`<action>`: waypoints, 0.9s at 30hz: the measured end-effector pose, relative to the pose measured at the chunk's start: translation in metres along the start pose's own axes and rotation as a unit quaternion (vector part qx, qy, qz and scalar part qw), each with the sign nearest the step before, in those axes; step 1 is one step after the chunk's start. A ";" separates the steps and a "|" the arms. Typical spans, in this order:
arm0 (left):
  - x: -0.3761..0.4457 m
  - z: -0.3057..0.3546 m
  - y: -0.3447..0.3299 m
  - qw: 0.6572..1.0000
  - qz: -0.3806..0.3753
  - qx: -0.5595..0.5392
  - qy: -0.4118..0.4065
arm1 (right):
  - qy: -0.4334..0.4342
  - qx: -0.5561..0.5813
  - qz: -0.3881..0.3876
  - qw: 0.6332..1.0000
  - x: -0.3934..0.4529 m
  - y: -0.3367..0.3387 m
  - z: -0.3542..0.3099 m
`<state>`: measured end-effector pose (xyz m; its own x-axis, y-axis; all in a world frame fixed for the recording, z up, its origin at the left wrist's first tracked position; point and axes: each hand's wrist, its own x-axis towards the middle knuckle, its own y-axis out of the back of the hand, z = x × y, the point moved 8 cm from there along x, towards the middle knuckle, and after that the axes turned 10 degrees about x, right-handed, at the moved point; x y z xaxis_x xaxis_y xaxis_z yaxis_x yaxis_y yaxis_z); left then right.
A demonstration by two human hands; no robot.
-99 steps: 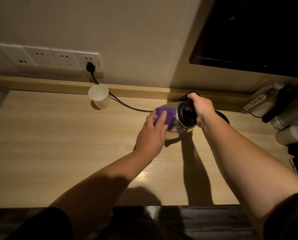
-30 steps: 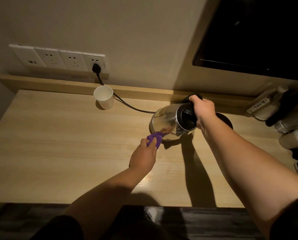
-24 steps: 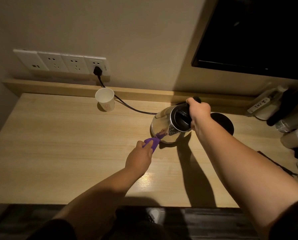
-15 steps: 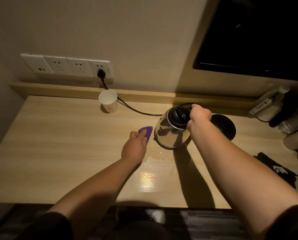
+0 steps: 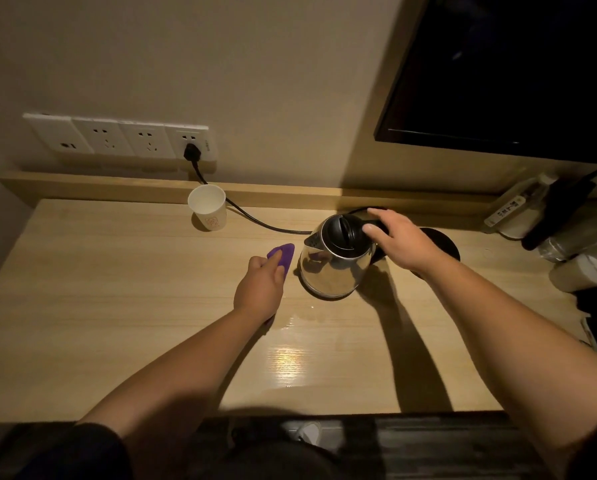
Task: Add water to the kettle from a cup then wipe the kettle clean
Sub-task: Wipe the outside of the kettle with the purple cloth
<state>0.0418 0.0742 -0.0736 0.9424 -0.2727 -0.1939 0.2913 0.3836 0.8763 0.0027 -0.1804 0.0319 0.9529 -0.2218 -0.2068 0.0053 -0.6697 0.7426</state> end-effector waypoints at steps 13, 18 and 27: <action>0.005 0.006 0.016 0.997 0.027 -0.068 0.021 | -0.122 0.090 0.136 0.979 -0.016 -0.039 0.008; 0.009 0.016 0.026 0.994 0.041 -0.101 0.015 | -0.142 0.254 0.175 0.940 -0.022 -0.045 0.019; 0.019 0.062 0.051 0.992 0.059 -0.098 -0.060 | -0.160 0.367 0.197 0.895 -0.037 -0.047 0.047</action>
<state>0.0642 0.0340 -0.0057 0.9489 -0.3141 -0.0298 0.2170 0.5810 0.7844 -0.0469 -0.1745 -0.0254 0.7007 -0.6563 -0.2796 -0.6248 -0.7538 0.2035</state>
